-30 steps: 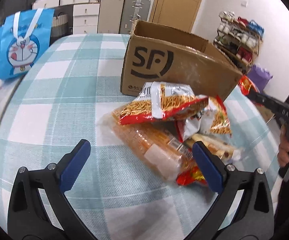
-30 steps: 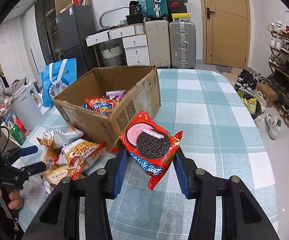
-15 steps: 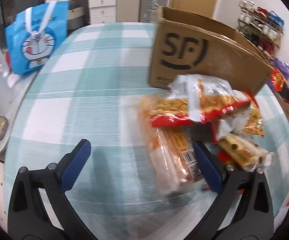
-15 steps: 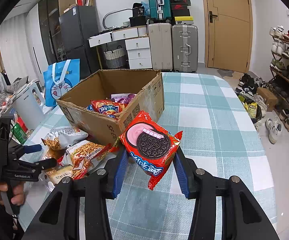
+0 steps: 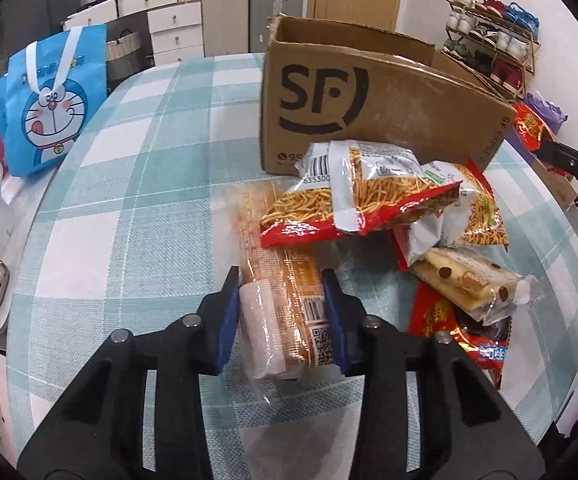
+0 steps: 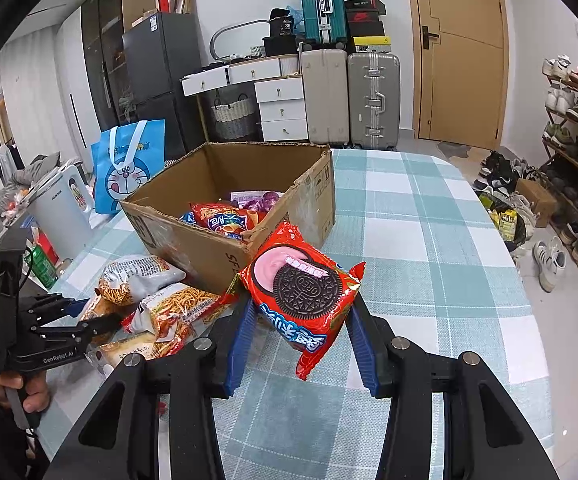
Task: Organize snacks
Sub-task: 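Lift the Oreo pack with the right tool while the left tool grasps the wrapped bread loaf, then carry the bread loaf and Oreo pack over the box with both tools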
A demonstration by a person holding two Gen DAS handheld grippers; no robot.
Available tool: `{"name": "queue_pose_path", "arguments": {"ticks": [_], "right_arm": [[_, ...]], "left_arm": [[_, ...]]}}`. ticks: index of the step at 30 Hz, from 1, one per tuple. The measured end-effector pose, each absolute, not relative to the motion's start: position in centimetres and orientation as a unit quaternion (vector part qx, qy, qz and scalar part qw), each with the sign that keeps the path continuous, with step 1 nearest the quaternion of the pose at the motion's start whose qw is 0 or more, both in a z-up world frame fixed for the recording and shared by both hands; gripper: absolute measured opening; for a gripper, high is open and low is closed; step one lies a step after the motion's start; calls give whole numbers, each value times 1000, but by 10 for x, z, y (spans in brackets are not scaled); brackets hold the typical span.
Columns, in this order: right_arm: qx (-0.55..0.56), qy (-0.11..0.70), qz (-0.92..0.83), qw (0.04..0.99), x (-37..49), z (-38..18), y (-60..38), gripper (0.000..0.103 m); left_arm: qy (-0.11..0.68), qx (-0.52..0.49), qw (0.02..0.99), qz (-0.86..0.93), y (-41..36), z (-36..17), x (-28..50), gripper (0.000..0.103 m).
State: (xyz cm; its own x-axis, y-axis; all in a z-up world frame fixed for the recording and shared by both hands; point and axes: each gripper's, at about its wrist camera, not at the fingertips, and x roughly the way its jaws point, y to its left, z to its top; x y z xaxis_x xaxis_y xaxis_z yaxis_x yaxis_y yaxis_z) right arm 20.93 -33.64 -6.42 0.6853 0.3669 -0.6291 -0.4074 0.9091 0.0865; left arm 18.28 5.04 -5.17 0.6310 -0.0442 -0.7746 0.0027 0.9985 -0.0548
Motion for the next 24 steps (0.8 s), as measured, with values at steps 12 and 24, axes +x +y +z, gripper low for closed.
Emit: {"name": "queue_pose_path", "arguments": {"ticks": [12, 24], "right_arm": [[-16, 285, 249, 926, 191, -45, -332, 45], [-24, 271, 271, 923, 182, -44, -315, 45]], "left_arm": [[346, -95, 933, 4, 90, -23, 159, 34], [283, -80, 955, -23, 74, 19, 137, 34]]}}
